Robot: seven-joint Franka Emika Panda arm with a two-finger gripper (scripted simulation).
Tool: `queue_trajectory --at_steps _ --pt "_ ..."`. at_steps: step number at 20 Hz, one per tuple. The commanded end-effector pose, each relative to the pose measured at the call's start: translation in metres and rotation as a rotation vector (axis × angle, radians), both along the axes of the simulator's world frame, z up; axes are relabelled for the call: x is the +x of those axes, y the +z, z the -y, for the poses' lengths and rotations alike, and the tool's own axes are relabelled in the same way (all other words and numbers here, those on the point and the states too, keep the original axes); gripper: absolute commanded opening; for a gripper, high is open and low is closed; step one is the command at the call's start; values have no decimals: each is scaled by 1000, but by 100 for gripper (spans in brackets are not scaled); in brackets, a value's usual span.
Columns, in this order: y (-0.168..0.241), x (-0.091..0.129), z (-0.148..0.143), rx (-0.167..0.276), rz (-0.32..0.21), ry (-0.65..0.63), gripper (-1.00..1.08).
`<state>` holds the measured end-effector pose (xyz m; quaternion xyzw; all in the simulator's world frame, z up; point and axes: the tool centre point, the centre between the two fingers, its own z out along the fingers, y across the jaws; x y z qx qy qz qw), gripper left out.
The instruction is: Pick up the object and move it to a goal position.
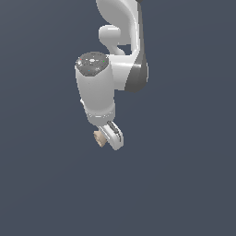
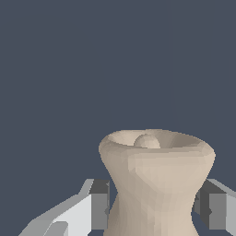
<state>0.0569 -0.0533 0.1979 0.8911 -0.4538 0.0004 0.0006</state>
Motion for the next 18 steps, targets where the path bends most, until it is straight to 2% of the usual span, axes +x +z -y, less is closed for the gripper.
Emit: queue_trajectory --at_steps 1,9,18 --pt "27 7 -1 0 0 0 -100" --pt "93 26 -3 0 0 0 -100" --pt "127 38 -5 1 0 1 -100"
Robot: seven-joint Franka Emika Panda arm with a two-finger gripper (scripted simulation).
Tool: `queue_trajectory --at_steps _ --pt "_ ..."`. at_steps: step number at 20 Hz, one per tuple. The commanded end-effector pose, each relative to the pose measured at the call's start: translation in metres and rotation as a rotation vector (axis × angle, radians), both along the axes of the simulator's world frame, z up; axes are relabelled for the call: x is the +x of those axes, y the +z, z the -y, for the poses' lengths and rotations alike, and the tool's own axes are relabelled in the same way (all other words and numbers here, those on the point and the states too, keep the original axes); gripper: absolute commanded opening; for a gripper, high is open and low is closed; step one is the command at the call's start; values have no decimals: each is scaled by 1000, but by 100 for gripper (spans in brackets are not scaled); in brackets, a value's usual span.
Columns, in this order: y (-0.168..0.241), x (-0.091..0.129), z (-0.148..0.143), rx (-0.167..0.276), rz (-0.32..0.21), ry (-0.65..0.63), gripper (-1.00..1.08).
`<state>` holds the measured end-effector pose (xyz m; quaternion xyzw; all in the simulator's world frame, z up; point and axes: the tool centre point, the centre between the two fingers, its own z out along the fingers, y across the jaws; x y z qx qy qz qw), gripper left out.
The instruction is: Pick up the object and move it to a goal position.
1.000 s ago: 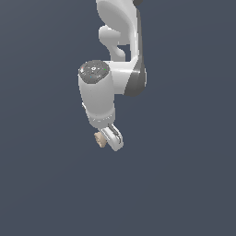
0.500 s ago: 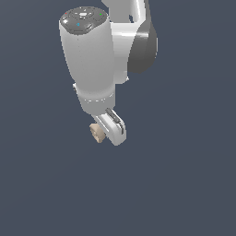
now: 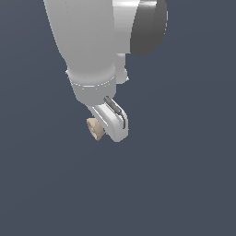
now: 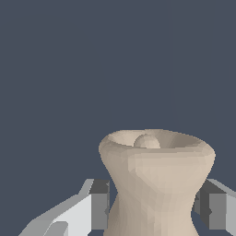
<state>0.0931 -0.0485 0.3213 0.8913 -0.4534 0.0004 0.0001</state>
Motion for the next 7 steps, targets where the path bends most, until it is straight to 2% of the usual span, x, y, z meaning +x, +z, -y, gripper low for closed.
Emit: queue_trajectory --at_steps 1,7 --pt "6 2 0 0 -1 0 -100" --pt "9 4 0 0 -1 0 -100"
